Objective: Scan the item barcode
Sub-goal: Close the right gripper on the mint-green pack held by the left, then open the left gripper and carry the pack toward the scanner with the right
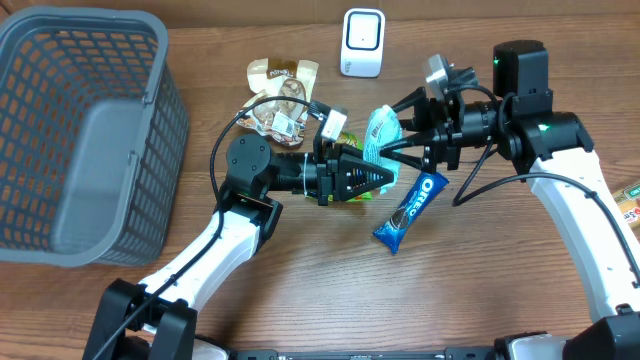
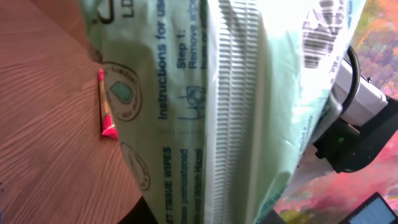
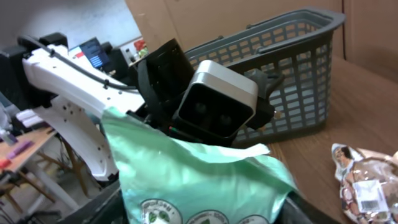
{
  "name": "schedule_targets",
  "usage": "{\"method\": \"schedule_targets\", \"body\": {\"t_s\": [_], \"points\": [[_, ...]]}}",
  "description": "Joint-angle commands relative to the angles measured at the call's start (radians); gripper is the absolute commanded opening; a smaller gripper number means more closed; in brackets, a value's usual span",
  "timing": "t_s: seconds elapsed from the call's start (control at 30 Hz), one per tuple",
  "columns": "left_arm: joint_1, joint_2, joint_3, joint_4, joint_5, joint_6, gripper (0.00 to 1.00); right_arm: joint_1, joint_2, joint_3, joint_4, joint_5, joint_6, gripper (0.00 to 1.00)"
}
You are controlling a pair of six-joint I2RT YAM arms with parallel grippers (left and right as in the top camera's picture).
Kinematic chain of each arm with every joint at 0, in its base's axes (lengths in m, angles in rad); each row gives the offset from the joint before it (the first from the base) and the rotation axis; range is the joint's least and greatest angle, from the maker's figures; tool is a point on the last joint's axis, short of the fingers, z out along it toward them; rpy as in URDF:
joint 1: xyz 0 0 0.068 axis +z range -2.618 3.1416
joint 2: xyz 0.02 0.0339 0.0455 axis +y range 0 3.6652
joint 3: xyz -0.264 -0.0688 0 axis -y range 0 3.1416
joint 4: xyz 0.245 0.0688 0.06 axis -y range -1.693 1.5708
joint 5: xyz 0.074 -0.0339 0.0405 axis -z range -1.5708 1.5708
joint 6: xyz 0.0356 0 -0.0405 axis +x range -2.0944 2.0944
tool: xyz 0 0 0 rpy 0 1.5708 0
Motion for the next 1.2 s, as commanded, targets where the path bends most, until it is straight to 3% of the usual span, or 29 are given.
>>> {"method": "schedule_targets", "body": {"t_s": [0.0, 0.13, 0.2, 0.27, 0.57, 0.73, 0.8, 0.87, 0.97, 1.0, 1.1, 1.17], "points": [[-0.008, 0.006, 0.018, 0.004, -0.004, -0.002, 0.18, 0.015, -0.013, 0.016, 0.004, -0.035, 0.002, 0.62], [-0.008, 0.006, 0.018, 0.004, -0.004, -0.002, 0.18, 0.015, -0.013, 0.016, 0.004, -0.034, 0.005, 0.58], [-0.008, 0.006, 0.018, 0.004, -0.004, -0.002, 0.18, 0.015, -0.013, 0.016, 0.004, -0.034, 0.012, 0.4], [-0.008, 0.006, 0.018, 0.004, -0.005, -0.002, 0.18, 0.015, -0.013, 0.016, 0.005, -0.034, 0.023, 0.29], [-0.008, 0.006, 0.018, 0.004, -0.005, 0.001, 0.17, 0.015, -0.013, 0.016, 0.004, -0.035, 0.024, 0.28], [-0.005, 0.006, 0.018, 0.004, -0.004, 0.002, 0.22, 0.015, -0.013, 0.016, 0.004, -0.035, 0.027, 0.05], [-0.005, 0.006, 0.018, 0.004, -0.004, 0.002, 0.24, 0.015, -0.013, 0.016, 0.004, -0.034, 0.027, 0.04], [-0.004, 0.006, 0.018, 0.004, -0.004, 0.001, 0.36, 0.015, -0.013, 0.016, 0.004, -0.034, 0.027, 0.04], [-0.004, 0.006, 0.018, 0.004, 0.003, 0.002, 0.66, 0.015, -0.013, 0.016, 0.005, -0.034, 0.027, 0.04], [-0.004, 0.006, 0.018, 0.004, 0.008, 0.006, 0.84, 0.015, -0.013, 0.016, 0.005, -0.034, 0.027, 0.04], [0.003, 0.006, 0.018, 0.003, 0.032, 0.024, 1.0, 0.015, -0.013, 0.016, 0.006, -0.021, 0.036, 0.04], [0.016, 0.006, 0.018, 0.003, 0.053, 0.03, 1.0, 0.015, -0.013, 0.016, 0.018, 0.018, 0.072, 0.04]]}}
